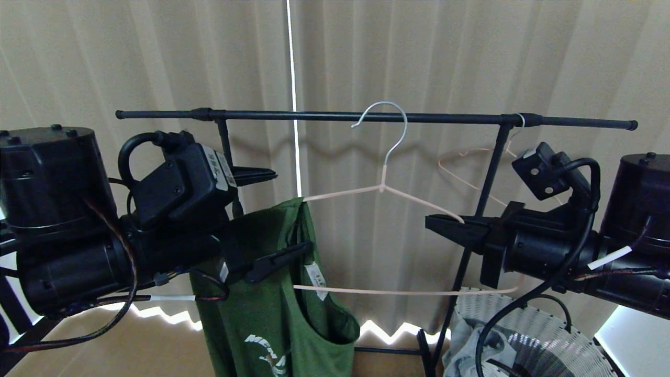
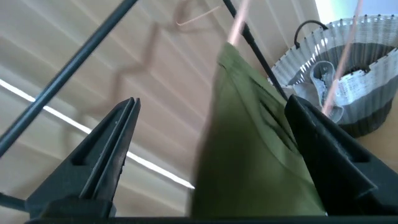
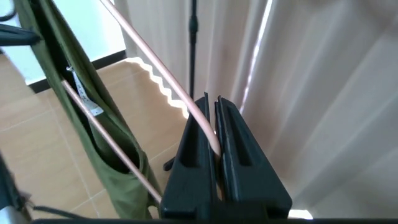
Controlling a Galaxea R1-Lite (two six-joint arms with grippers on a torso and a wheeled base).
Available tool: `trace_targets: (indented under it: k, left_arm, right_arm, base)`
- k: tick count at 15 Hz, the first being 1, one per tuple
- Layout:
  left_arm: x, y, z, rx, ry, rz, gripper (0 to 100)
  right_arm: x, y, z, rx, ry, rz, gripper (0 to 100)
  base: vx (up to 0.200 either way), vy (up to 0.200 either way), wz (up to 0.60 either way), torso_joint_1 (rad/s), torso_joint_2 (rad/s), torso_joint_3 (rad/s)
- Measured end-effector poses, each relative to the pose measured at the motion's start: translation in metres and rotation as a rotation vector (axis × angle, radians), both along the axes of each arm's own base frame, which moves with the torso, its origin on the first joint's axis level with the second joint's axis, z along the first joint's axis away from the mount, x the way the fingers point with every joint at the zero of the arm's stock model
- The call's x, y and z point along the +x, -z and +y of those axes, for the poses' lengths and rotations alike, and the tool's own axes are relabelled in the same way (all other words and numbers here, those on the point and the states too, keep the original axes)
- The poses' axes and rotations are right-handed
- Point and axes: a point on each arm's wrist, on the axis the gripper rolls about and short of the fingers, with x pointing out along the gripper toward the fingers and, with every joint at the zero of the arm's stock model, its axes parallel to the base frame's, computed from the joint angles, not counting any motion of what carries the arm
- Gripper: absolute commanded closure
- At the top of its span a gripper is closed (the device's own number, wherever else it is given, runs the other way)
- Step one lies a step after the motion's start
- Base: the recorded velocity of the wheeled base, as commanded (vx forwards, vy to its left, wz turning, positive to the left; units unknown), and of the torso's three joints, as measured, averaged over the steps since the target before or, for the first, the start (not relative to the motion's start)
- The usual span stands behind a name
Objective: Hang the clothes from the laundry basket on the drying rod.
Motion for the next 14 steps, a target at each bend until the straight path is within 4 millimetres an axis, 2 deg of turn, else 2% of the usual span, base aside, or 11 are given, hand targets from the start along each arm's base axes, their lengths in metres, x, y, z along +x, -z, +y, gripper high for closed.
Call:
trace_targets:
  k: [5,6,14]
  left_arm:
    - [0.0061,0.0021,-0.0028,0.005,-0.004,0.008,0]
    - [0.0061,0.0028,-0.0026,0.007,-0.005,0.01,100]
    - [0.0053,0.0086,-0.002,0.018,-0.005,0.026,100]
  right_arm:
    - [-0.0047,0.0005,0.0076,-0.002,-0.035,0.001,100]
    - [-0.005,0.0009,0.0078,-0.002,-0.037,0.002,100]
    - [-0.0071,0.0023,0.0086,-0.003,-0.045,0.004,100]
  base:
    - [0.0,0.0,0.0,0.0,0.0,0.0]
    - [0.0,0.0,0.0,0.0,0.0,0.0]
    - [0.0,0.0,0.0,0.0,0.0,0.0]
